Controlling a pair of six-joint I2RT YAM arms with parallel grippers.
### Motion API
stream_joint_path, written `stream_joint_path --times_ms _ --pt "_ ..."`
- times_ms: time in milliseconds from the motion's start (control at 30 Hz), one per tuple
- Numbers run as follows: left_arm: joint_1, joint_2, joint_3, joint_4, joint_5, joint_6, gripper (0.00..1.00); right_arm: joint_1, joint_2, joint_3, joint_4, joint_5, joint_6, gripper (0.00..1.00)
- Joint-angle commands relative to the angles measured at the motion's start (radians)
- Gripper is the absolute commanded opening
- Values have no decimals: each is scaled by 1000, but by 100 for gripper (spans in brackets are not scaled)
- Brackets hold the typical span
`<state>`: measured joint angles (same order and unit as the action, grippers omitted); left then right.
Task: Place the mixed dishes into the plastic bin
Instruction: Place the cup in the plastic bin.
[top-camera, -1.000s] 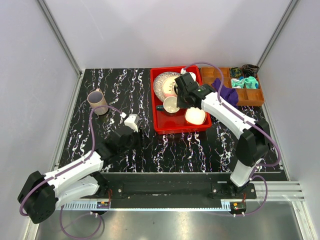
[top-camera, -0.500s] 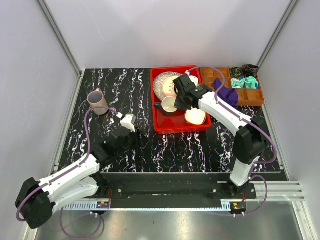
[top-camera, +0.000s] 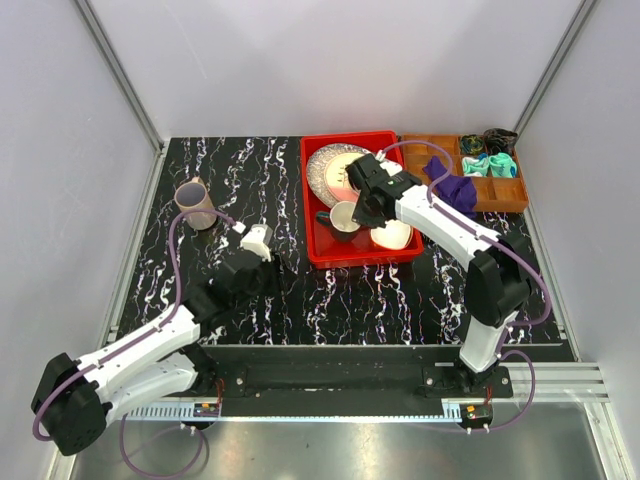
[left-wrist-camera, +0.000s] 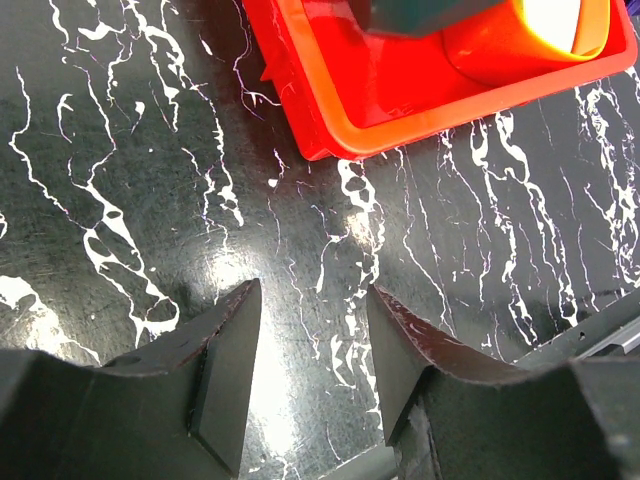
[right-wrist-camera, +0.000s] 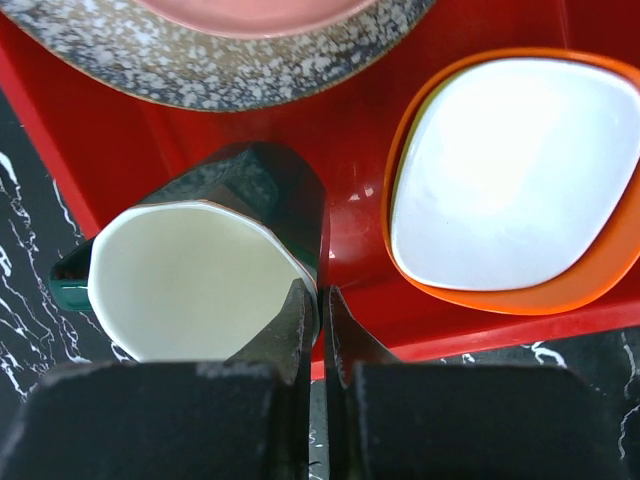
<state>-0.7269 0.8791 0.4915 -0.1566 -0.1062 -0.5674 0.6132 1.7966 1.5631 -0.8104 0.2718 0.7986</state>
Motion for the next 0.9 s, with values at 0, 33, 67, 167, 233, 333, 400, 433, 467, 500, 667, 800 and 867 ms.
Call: stream_joint_path --times_ms 0,33,67,167,233,333,400,433,467,500,667,800,867 --pt "-3 -8 50 34 -4 26 50 -6 -5 3 47 14 109 0" --pt "-3 -14 53 31 -3 31 50 -6 0 2 47 0 129 0" --pt "-3 -17 55 29 -3 29 50 -6 4 2 56 -6 136 0" --pt "-3 -35 56 22 -7 32 50 -6 35 17 59 -34 171 0" --pt "-3 -49 56 15 -13 31 50 -4 55 29 60 -52 195 0" --pt "-3 -72 50 5 -23 29 50 -3 78 43 62 -59 227 0" --pt "-3 -89 50 -7 -30 27 50 -1 87 51 63 -60 238 0" --pt "-3 -92 50 -11 -33 27 50 2 90 57 63 -54 254 0" --pt "-3 -97 50 -18 -36 26 50 2 92 57 66 -51 260 0" --pt "-5 -101 48 -23 -38 26 50 3 95 58 66 -48 266 0" --pt "-3 -114 48 -32 -44 27 51 6 106 64 68 -51 321 0" --pt "-3 -115 51 -32 -46 26 51 8 116 78 74 -72 321 0" --pt "-5 -114 51 -32 -46 26 51 8 115 81 79 -77 315 0"
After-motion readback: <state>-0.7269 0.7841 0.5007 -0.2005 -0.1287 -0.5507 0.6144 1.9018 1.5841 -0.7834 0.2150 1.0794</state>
